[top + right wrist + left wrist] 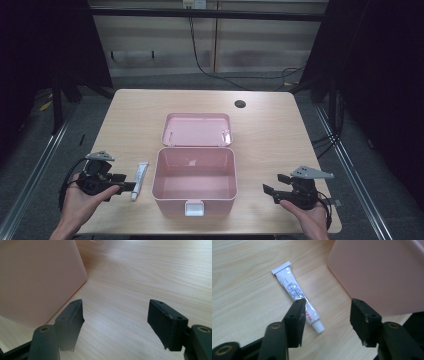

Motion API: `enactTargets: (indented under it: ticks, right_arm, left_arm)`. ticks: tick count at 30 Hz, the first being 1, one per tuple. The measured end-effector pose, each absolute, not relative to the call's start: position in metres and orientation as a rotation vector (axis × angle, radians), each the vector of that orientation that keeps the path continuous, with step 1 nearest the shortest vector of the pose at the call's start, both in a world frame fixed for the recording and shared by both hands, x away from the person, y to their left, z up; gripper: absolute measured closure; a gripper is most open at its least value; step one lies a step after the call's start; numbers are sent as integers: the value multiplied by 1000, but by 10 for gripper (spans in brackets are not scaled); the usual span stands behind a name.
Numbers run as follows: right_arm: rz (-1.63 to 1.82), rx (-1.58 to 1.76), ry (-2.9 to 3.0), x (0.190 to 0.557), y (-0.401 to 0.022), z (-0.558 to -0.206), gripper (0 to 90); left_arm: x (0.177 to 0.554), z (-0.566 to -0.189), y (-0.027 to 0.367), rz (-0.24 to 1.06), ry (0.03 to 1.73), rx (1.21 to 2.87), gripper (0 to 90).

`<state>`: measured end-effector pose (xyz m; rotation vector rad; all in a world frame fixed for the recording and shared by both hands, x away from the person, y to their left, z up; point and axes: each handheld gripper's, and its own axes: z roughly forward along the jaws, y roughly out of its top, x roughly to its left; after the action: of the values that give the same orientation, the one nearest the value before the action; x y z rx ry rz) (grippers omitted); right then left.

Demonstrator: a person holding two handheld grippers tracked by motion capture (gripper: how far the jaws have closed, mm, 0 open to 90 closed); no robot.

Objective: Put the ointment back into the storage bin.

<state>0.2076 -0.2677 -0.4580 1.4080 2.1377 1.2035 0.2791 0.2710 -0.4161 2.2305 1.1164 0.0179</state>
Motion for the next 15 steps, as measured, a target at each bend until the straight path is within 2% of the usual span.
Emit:
enactTargets:
  ticks: [3,15]
  right_arm:
    - [1207,1401,2140,207,-267,-458,287]
    - [1206,1403,2151,207,-267,-458,287]
  left_arm:
    - [288,-418,261,40,1145,2283,500]
    - [312,-421,247,-7,1214,2358,539]
